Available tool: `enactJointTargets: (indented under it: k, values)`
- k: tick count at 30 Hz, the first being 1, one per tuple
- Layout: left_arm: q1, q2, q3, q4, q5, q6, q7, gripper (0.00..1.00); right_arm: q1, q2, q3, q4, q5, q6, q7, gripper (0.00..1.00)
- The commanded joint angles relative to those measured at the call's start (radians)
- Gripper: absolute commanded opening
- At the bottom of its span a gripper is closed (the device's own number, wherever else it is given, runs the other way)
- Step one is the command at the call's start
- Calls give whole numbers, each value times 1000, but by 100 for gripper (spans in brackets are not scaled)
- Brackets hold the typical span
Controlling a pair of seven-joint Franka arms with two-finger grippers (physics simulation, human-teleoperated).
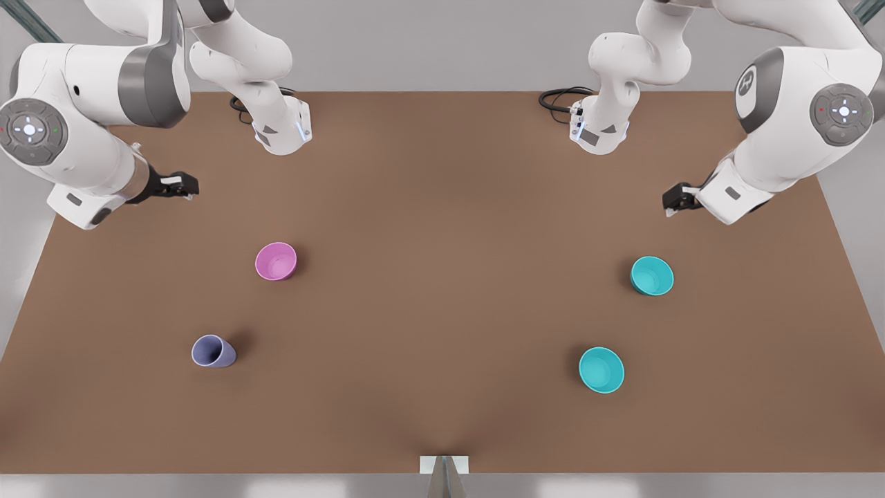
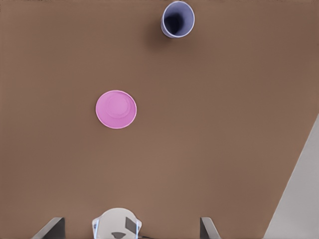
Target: Stack the blue bowl on the pink bowl
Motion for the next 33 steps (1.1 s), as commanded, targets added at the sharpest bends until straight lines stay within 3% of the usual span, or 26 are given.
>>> enactJointTargets:
  k: [1,3,7,9,12,17,24,26,33]
  values:
    - [2,-1,1,0,0,15,-29,100,0,-1,0,1,2,30,-29,100]
    - [2,-1,1,0,0,15,-29,100,0,11,0,2,0,30,-29,100]
    - [3,26,2,2,-1,20,-32,100,-6,250,0,5,-9,34,-44,100]
    - [6,32,5,5,-1,24,-17,100,-18,290,2,-71,22,184,-37,100]
    - [11,32,9,7,-3,26,-15,100,-78,269,2,-288,100,433,-35,100]
    - [16,35,19,5,-4,27,-17,100,-129,69,2,-779,167,898,-32,100]
    - [17,47,35,8,3,53,-15,100,-133,94,2,-989,233,1211,25,100]
    - [14,26,100,2,-1,32,-15,100,-144,109,2,-1009,235,1222,25,100]
    - [16,30,107,22,-1,3,-12,100,-161,203,5,-1029,253,1260,23,100]
